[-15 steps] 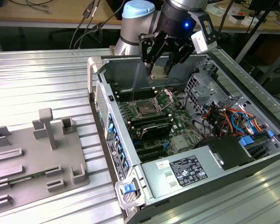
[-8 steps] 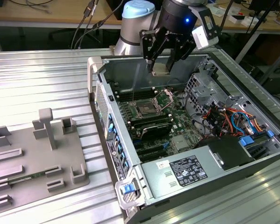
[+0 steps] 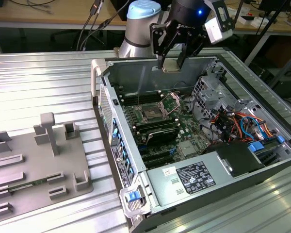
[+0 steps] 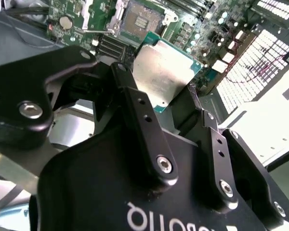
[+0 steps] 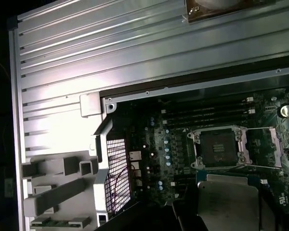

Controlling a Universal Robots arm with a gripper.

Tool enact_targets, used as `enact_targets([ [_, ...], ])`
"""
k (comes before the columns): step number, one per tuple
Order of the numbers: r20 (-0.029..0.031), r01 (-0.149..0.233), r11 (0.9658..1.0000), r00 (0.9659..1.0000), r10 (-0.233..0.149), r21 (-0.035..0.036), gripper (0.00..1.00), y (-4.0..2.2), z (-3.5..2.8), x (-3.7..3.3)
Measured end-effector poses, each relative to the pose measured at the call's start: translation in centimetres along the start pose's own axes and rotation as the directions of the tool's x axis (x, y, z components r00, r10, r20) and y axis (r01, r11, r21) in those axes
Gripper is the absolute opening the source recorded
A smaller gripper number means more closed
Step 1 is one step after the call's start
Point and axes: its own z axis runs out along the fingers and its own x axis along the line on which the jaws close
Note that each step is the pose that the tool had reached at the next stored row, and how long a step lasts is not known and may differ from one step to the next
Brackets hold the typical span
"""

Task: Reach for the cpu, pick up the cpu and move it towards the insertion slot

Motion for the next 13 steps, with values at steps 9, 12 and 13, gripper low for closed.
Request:
enact_targets([
  [9,-0.0090,0.087,0.9962,0.9962,-0.087,-0.0007,0.55,2.12,0.52,0.15],
  [12,-0.0096,0.093,0.9957,0.9956,-0.093,-0.0010,0.55,2.88,0.91,0.17],
  [13,-0.0099,0.095,0.9955,0.9954,-0.095,-0.0008,0.55,3.57,1.13,0.21],
])
